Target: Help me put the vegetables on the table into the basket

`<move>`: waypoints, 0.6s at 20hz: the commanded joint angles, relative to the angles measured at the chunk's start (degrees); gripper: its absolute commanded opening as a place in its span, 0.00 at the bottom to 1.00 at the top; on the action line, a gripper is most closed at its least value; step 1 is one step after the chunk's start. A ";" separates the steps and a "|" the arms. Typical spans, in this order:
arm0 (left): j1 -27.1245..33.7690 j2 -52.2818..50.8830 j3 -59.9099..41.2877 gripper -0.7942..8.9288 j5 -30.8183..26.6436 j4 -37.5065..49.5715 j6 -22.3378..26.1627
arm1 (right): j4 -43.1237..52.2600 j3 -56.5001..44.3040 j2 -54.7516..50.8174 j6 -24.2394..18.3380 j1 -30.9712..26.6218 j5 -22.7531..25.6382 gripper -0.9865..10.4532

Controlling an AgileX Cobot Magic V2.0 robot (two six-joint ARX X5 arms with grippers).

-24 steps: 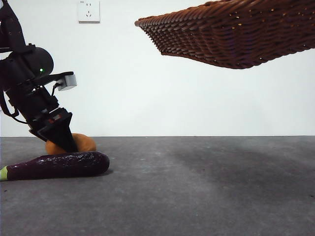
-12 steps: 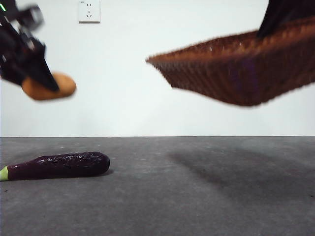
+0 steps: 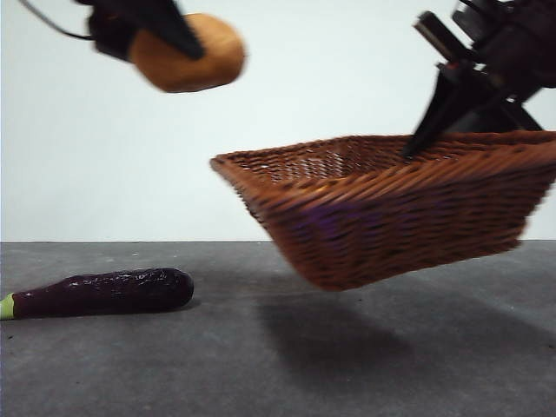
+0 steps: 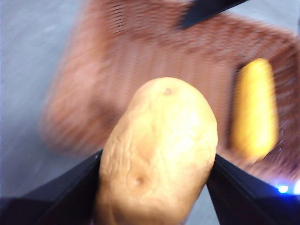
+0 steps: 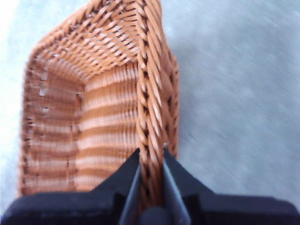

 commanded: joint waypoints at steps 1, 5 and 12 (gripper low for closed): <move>-5.33 0.70 -0.13 0.08 -2.73 2.56 -4.98 | 4.68 -0.22 0.59 5.42 2.91 -0.52 0.08; -11.58 2.82 -0.13 0.08 -7.41 4.02 -8.66 | 7.63 -0.20 2.89 7.63 6.67 0.50 0.08; -15.04 12.94 -0.13 0.08 -10.91 4.20 -11.17 | 8.98 -0.15 4.22 8.02 8.48 1.36 0.08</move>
